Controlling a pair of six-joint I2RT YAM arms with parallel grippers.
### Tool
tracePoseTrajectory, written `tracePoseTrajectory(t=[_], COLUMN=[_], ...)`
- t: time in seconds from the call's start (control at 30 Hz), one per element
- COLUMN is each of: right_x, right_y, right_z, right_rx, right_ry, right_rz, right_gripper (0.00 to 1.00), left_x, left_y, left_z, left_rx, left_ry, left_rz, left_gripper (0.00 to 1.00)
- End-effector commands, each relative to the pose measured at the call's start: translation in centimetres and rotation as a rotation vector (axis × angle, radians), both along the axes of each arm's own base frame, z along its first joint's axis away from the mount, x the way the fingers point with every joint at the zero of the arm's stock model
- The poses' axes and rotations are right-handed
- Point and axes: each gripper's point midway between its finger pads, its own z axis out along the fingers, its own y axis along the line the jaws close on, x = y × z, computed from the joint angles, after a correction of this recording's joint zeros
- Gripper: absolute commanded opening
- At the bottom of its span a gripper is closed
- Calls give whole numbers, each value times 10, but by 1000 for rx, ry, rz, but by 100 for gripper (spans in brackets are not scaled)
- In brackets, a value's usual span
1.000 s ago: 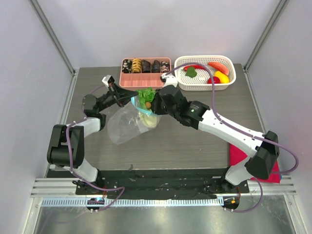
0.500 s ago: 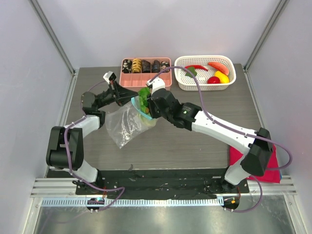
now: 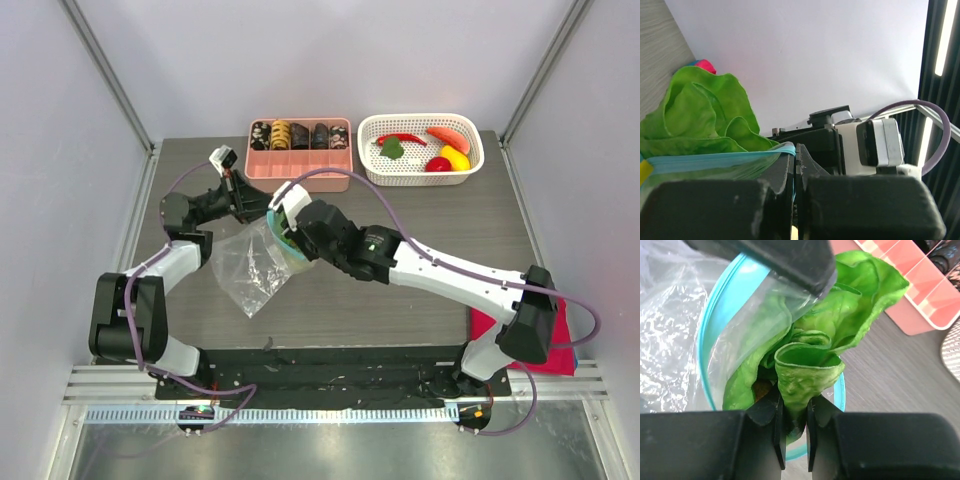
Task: Place the food in the zip-top bag and seal the zipper
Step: Place the fake vegetable in the zipper food storage bag.
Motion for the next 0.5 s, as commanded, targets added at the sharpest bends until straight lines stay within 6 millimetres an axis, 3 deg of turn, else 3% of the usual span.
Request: tracePoseTrajectory(t=[0.0, 0.2, 0.47], right_x=[-20, -21, -27], right_y=[-17, -20, -18], right_z=[-60, -97, -97], right_rx=[-267, -449, -518], right_ry=[16, -49, -118], right_rz=[109, 217, 347], right_gripper=[1, 1, 1], left_x=[-21, -27, -28], left_y=[5, 5, 5], left_z=[49, 50, 37], left_rx=[-88, -90, -91], left_ry=[-304, -301, -244], left_rz=[62, 50, 38], left_gripper=[0, 0, 0])
